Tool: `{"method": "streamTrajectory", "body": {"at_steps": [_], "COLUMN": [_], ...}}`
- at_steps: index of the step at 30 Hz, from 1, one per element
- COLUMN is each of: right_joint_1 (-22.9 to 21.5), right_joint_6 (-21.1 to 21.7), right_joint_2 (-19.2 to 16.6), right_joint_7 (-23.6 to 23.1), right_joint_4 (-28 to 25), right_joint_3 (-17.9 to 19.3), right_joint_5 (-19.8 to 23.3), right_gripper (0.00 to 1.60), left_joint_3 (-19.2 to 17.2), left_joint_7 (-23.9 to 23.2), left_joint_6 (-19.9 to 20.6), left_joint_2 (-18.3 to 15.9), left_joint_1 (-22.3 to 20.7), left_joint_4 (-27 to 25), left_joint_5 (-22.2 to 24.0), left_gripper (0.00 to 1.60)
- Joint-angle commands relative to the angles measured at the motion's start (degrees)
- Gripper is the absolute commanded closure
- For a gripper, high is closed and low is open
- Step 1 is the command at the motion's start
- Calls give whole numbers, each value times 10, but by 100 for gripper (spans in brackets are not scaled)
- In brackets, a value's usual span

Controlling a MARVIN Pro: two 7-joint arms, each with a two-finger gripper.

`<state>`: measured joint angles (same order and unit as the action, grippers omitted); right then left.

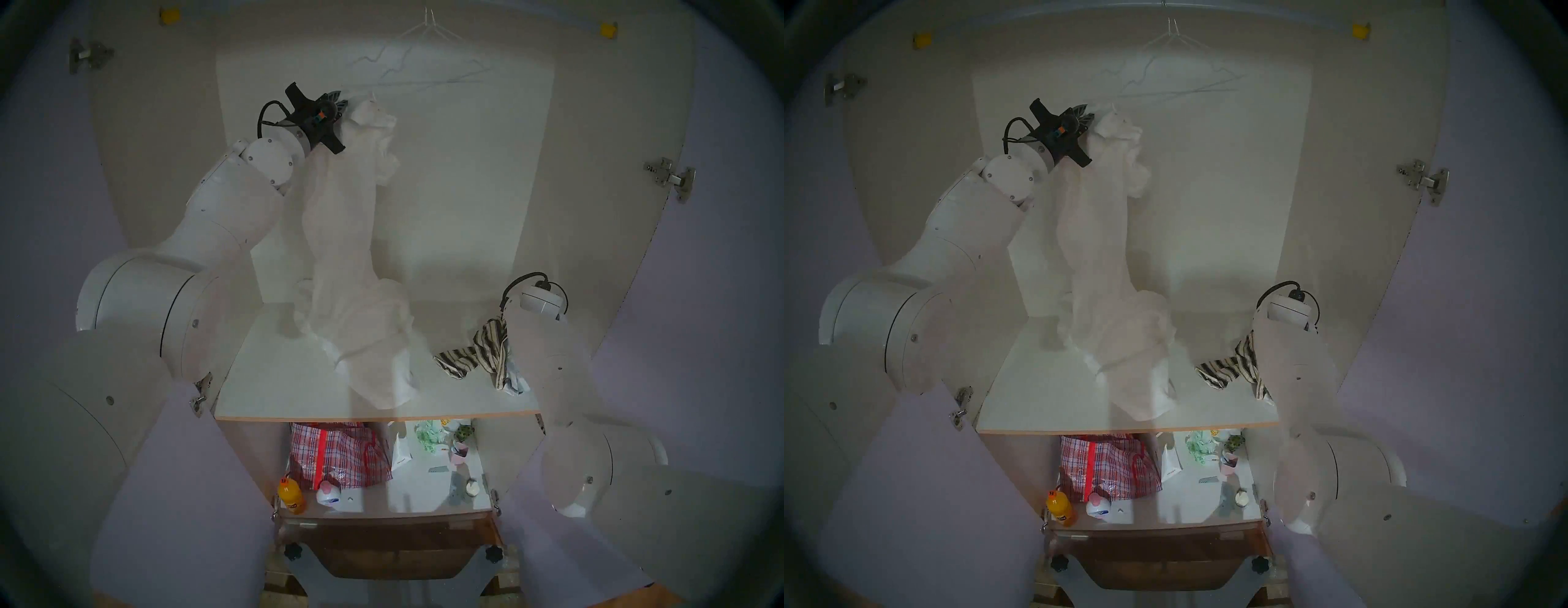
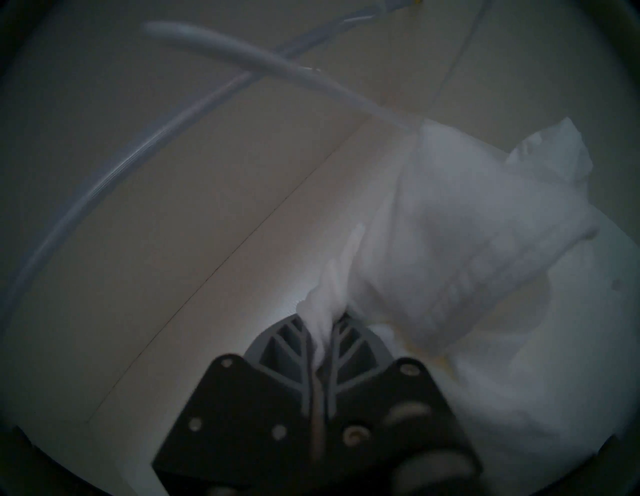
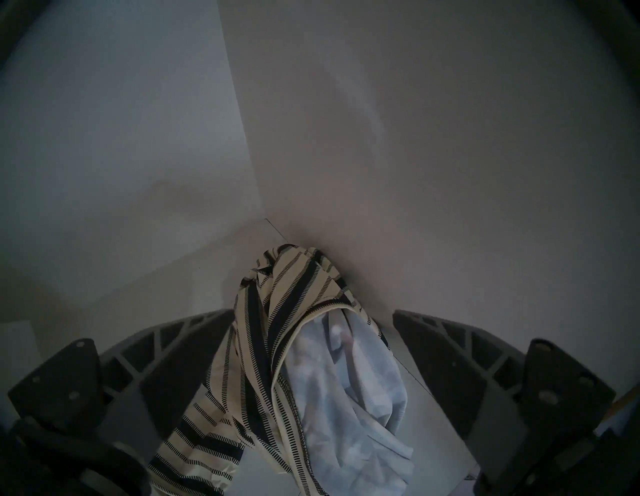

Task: Sort tops into two piles: light colors and dark colors

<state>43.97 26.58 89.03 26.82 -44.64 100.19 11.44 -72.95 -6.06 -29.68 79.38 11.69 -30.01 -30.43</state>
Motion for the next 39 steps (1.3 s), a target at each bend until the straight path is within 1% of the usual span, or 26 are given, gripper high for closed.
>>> {"method": "streamTrajectory", "body": {"at_steps": [1, 3, 6, 7, 8, 9, 12, 14, 15, 16, 17, 18, 20, 22, 23, 25, 26, 27, 29, 33, 34, 36, 38, 39], "right_joint_1": [-12, -12, -11, -11, -11, -11, -9, -9, -8, -7, -5, -1, 5, 16, 24, 47, 62, 69, 89, 127, 134, 145, 148, 146], "right_joint_6": [-5, -5, -5, -5, -5, -5, -4, -2, 2, 6, 8, 11, 18, 21, 23, 32, 41, 51, 77, 110, 110, 103, 93, 83], "right_joint_2": [6, 6, 6, 6, 6, 6, 4, 3, 2, 3, 4, 5, 8, 6, 5, 1, -2, -4, -12, -30, -31, -24, -15, -12], "right_joint_7": [-4, -5, -5, -5, -5, -5, -9, -13, -20, -29, -38, -50, -67, -88, -97, -113, -124, -130, -159, -223, -235, -243, -256, -267], "right_joint_4": [-19, -18, -18, -18, -19, -19, -20, -22, -23, -25, -29, -37, -47, -64, -73, -107, -130, -140, -168, -227, -237, -257, -266, -272], "right_joint_3": [-8, -8, -9, -9, -9, -9, -10, -11, -13, -14, -17, -20, -24, -31, -37, -44, -47, -47, -51, -68, -68, -63, -64, -69], "right_joint_5": [-2, -2, -2, -2, -2, -2, -2, -1, 0, 2, 4, 5, 7, 6, 4, 2, 4, 6, 14, 14, 15, 14, 13, 16], "right_gripper": [0, 0, 0, 0, 0, 0, 0, 0, 0, 0, 0, 0, 0, 0, 0, 0, 0, 0, 0, 0, 0, 0, 0, 0], "left_joint_3": [-21, -27, -21, -13, -11, -11, -15, -22, -25, -28, -25, -27, -34, -37, -33, -36, -39, -40, -52, -62, -63, -70, -72, -79], "left_joint_7": [0, 6, 10, 11, 11, 11, 7, -7, -12, -26, -25, -30, -27, -31, -35, -52, -66, -73, -87, -106, -107, -113, -119, -125], "left_joint_6": [-28, -36, -44, -51, -51, -51, -48, -37, -40, -33, -41, -31, -27, -13, -5, 25, 48, 61, 94, 134, 141, 154, 160, 166], "left_joint_2": [-9, -10, -19, -33, -42, -42, -68, -85, -83, -90, -88, -90, -84, -88, -94, -99, -102, -106, -105, -107, -107, -104, -106, -102], "left_joint_1": [-23, -22, -21, -15, -14, -14, 2, 22, 22, 42, 40, 54, 64, 78, 81, 98, 109, 117, 136, 162, 167, 175, 183, 189], "left_joint_4": [-52, -69, -84, -101, -103, -103, -126, -159, -152, -185, -176, -200, -219, -249, -258, -285, -303, -314, -334, -375, -385, -400, -418, -424], "left_joint_5": [23, 24, 12, 0, -5, -5, -7, 4, 12, 18, 17, 21, 30, 28, 18, 22, 24, 24, 40, 46, 48, 61, 65, 79], "left_gripper": [160, 160, 160, 160, 160, 160, 160, 160, 160, 160, 160, 160, 160, 160, 160, 160, 160, 160, 160, 160, 160, 160, 160, 160]}}
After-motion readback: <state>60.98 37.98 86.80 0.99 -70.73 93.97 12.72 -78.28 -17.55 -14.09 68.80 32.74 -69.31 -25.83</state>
